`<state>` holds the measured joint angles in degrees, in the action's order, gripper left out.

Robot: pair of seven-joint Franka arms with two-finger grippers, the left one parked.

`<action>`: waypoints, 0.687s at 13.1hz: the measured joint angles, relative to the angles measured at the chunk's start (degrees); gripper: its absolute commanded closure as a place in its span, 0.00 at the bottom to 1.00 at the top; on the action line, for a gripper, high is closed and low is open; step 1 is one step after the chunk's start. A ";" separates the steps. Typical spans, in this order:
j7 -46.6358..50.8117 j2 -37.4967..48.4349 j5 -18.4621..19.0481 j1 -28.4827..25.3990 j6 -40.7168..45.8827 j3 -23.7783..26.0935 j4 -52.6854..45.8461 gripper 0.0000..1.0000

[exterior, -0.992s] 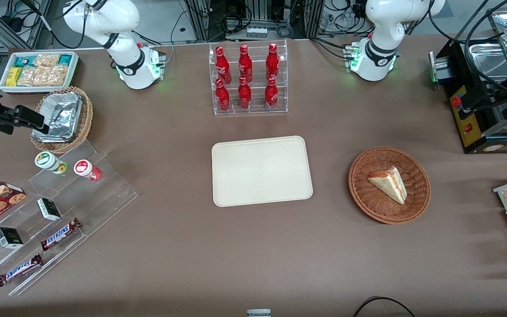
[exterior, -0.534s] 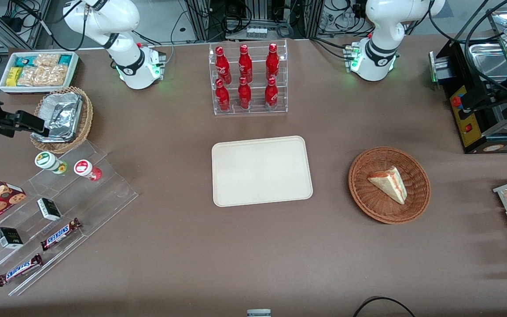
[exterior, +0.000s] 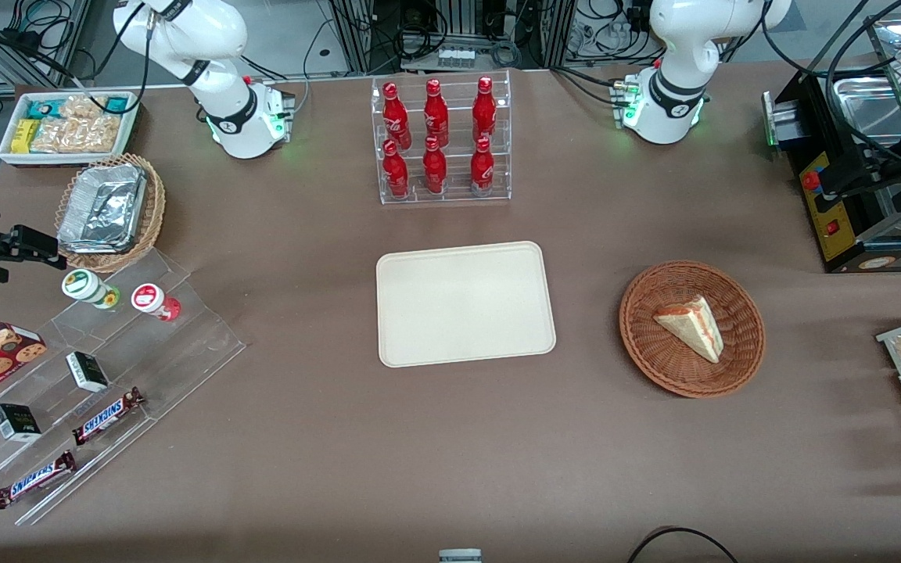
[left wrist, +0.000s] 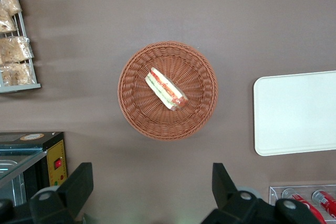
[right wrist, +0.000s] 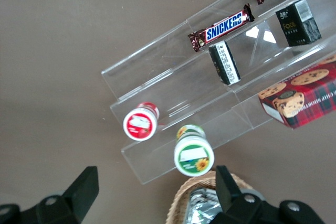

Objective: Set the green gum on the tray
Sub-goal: 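Move the right gripper down over the green-labelled gum bottle on the stand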

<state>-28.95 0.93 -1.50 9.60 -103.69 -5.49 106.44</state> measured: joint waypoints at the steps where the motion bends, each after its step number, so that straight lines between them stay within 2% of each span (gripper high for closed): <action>1: -3.19 -0.07 0.00 0.41 -2.34 -0.01 1.57 0.01; 5: -15.61 -0.13 0.00 1.80 -11.35 -0.03 8.11 0.01; 9: -22.41 0.05 -0.05 3.50 -16.41 -0.08 13.33 0.01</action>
<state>-51.36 0.98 -1.55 13.10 -120.09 -5.57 119.76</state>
